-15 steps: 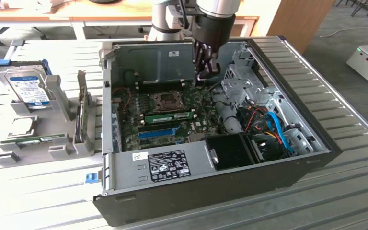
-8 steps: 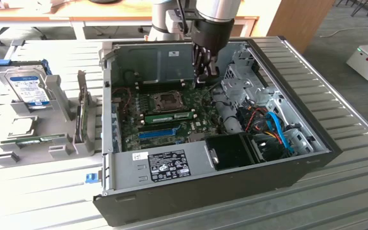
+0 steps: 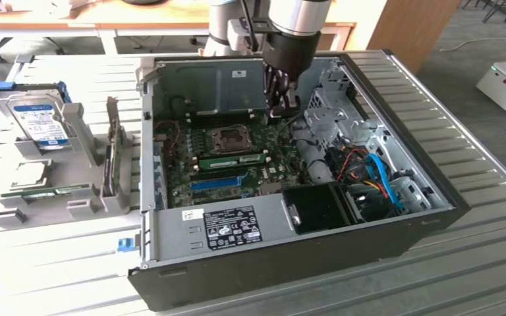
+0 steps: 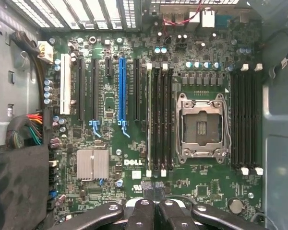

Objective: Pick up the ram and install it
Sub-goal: 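Press down the ram until it locks into place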

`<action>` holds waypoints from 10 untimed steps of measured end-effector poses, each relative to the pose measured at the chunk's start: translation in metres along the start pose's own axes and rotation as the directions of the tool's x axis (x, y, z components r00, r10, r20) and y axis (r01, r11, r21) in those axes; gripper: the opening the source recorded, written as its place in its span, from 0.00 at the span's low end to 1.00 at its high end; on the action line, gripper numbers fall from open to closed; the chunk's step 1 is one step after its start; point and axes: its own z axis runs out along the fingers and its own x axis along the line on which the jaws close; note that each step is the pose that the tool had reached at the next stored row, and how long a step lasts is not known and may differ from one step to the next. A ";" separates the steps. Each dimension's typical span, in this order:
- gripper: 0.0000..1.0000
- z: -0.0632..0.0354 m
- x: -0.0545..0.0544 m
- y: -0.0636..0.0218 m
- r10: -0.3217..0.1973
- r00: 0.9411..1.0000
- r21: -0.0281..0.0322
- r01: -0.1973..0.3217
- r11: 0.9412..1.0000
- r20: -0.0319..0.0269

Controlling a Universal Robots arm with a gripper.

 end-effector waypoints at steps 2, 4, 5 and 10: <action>0.11 0.0019 0.000 -0.0001 0.000 1.000 0.000 0.000 1.000 0.000; 0.11 0.0039 0.000 -0.0001 0.000 1.000 0.000 0.000 1.000 0.000; 0.11 0.0049 0.000 -0.0002 0.000 1.000 0.000 0.000 1.000 0.000; 0.11 0.0094 0.000 -0.0003 0.000 1.000 0.000 0.000 1.000 0.000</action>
